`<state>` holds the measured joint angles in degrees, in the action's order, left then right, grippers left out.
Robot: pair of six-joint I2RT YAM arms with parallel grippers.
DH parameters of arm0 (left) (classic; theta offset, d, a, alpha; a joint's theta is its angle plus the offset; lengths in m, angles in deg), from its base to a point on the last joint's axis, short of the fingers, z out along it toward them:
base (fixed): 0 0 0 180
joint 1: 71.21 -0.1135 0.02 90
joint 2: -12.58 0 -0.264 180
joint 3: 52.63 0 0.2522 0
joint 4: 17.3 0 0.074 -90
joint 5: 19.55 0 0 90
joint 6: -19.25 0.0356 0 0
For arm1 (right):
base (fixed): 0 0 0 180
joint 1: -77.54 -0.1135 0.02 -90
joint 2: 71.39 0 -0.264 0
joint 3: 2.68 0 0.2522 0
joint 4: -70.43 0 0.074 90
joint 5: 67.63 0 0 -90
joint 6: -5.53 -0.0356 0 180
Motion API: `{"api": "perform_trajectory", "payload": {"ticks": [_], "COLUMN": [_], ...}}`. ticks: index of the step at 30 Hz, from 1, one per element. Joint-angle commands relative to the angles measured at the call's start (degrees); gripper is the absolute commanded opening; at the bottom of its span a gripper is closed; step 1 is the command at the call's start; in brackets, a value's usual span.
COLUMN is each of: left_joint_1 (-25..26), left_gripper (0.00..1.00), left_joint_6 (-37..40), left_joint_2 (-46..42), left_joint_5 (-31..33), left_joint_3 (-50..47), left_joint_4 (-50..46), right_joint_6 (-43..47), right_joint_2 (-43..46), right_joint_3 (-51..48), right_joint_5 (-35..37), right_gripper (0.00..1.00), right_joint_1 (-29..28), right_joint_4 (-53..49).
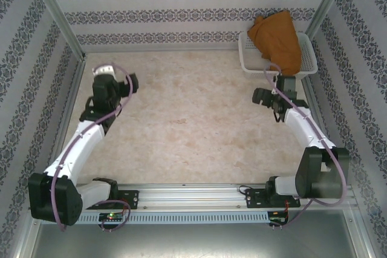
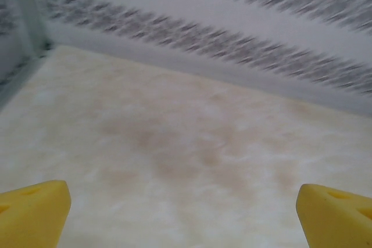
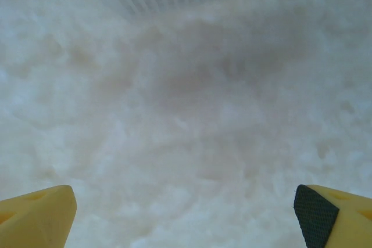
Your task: Roll up the long pants
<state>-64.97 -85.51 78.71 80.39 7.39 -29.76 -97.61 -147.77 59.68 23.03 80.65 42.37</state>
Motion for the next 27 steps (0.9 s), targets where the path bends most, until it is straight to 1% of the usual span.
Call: {"api": "perform_trajectory", "payload": {"ticks": [1, 5, 8, 10, 12, 13, 14, 15, 18, 20, 22, 23, 24, 25, 26, 27], "left_joint_1": [-0.8, -0.8, -0.9, -1.5, -1.8, -1.9, -1.9, -1.9, -2.2, -2.2, -2.3, -2.4, -3.2, -3.8, -4.0, -4.0], "left_gripper": [1.00, 1.00, 1.00, 1.00, 1.00, 1.00, 1.00, 1.00, 1.00, 1.00, 1.00, 1.00, 1.00, 1.00, 1.00, 1.00], "left_joint_6": [9.0, 7.5, 8.3, 8.7, 8.7, 8.9, 9.4, 9.9, 10.4, 11.1, 12.4, 13.4, 12.6, 12.7, 12.0, 12.5], "left_joint_2": [1.4, 3.9, 5.3, 7.6, 10.7, 11.0, 12.0, 13.0, 15.1, 16.8, 18.0, 19.2, 21.4, 21.9, 20.5, 21.2], "left_joint_5": [11.8, 12.8, 14.5, 13.0, 12.5, 11.0, 10.5, 9.8, 8.6, 6.4, 4.8, 3.8, 3.1, 1.7, 1.1, 0.9], "left_joint_3": [-8.3, -15.2, -21.1, -24.2, -24.4, -23.3, -22.4, -22.4, -19.7, -17.6, -16.4, -18.4, -20.4, -21.4, -20.5, -21.7], "left_joint_4": [11.6, 17.0, 27.6, 34.3, 36.0, 33.7, 33.8, 35.4, 32.8, 30.6, 30.1, 35.5, 41.6, 44.4, 39.6, 43.9], "right_joint_6": [2.6, 3.3, 4.4, 5.6, 6.7, 7.1, 7.0, 6.9, 8.3, 8.6, 10.4, 11.5, 11.8, 11.5, 11.4, 11.5], "right_joint_2": [3.5, 2.3, 1.1, -0.3, -1.1, -1.5, -1.9, -2.4, -4.1, -5.0, -7.4, -8.9, -8.9, -7.8, -7.7, -7.8], "right_joint_3": [-7.6, -15.4, -19.2, -20.3, -20.0, -20.8, -21.0, -20.5, -19.0, -20.0, -19.8, -20.4, -20.9, -21.1, -22.0, -22.9], "right_joint_5": [6.5, 12.7, 14.1, 14.0, 14.3, 14.2, 13.7, 12.9, 12.2, 11.2, 13.3, 15.2, 16.2, 15.8, 15.1, 14.7], "right_gripper": [0.98, 0.98, 0.98, 0.98, 0.98, 0.98, 0.98, 0.98, 0.98, 0.98, 0.98, 0.98, 0.98, 0.98, 0.98, 0.98], "right_joint_1": [-0.7, -1.0, -1.4, -1.6, -1.9, -2.0, -2.1, -2.1, -3.6, -4.5, -6.5, -7.9, -8.5, -8.3, -8.0, -7.9], "right_joint_4": [16.3, 27.9, 35.5, 38.9, 40.2, 43.0, 44.4, 44.5, 44.1, 48.7, 50.3, 54.0, 55.0, 53.5, 55.1, 56.8]}}
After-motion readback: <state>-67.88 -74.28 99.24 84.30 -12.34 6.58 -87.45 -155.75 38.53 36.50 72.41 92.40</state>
